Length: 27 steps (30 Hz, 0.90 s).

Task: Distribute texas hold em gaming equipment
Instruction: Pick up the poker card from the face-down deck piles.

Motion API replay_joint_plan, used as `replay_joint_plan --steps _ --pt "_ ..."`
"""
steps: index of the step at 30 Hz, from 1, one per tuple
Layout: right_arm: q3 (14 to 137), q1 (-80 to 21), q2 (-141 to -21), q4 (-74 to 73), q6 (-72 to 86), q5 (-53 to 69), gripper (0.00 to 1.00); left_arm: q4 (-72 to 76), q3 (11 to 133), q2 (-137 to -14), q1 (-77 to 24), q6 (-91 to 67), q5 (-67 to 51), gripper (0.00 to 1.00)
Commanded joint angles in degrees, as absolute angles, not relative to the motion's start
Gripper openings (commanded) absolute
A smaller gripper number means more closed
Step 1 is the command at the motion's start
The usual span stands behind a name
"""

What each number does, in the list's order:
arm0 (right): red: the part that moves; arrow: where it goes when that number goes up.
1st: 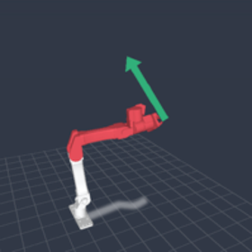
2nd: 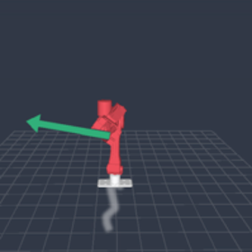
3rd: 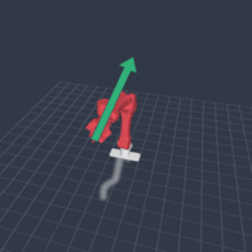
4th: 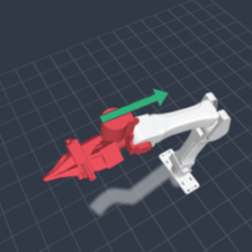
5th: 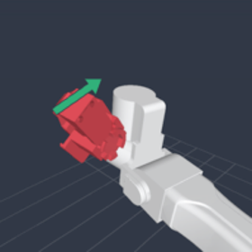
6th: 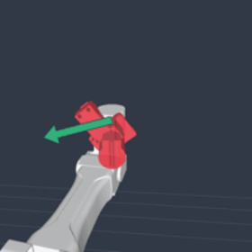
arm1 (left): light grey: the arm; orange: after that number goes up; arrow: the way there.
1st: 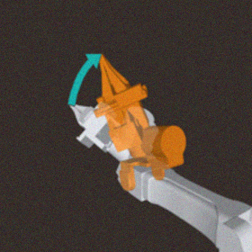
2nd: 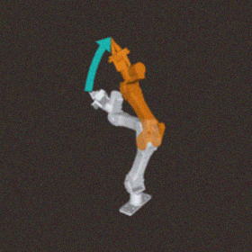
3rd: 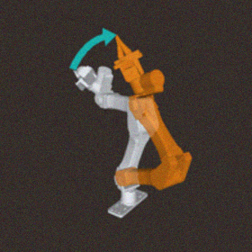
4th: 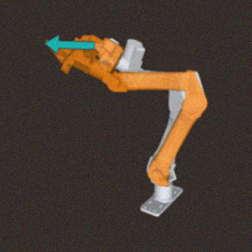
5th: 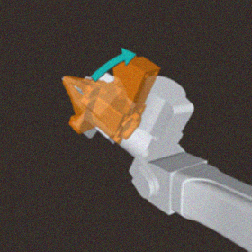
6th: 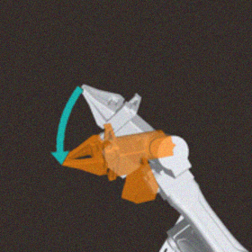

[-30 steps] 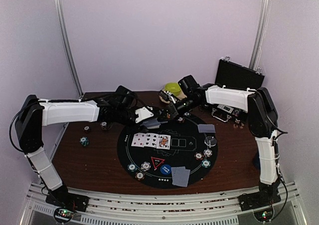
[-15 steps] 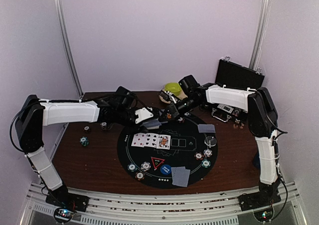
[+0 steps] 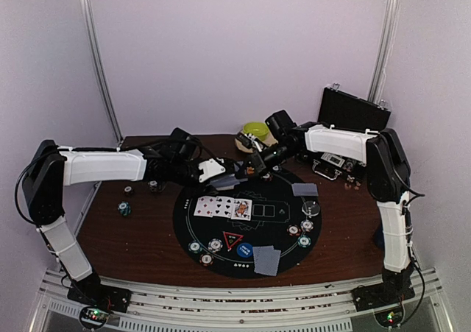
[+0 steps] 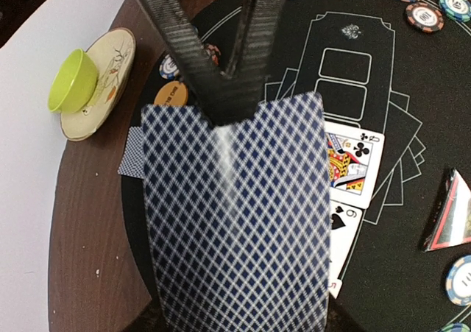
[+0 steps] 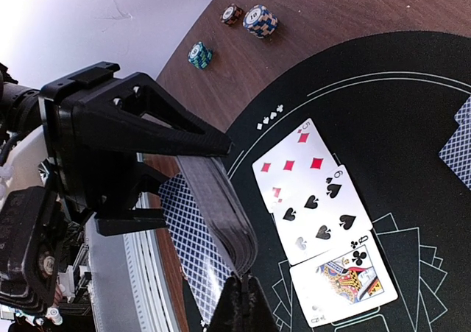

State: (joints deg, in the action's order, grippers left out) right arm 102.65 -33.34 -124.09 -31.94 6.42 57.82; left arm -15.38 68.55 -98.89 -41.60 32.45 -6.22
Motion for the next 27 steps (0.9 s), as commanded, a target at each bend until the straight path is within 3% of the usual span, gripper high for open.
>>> replay_joint_plan --steps 1,3,7,11,27 --pt "102.3 -32.5 -123.3 -30.9 7.6 59.8 0.0 -11.6 67.8 -98.5 -41.0 31.9 -6.3 0.11" --pt "102.2 -32.5 -123.3 -30.5 8.0 60.2 0.02 -11.6 67.8 -98.4 -41.0 31.9 -6.2 0.11" --pt "101.2 -32.7 -123.4 -28.8 9.5 61.0 0.19 -11.7 68.1 -98.4 -41.0 31.9 -6.4 0.11" --pt "101.2 -33.2 -124.6 -28.3 10.2 61.9 0.22 -11.7 68.2 -98.4 -41.0 31.8 -6.6 0.11" --pt "101.0 -33.7 -125.8 -26.9 12.1 63.1 0.0 -11.5 67.9 -98.4 -41.0 31.9 -6.4 0.11"
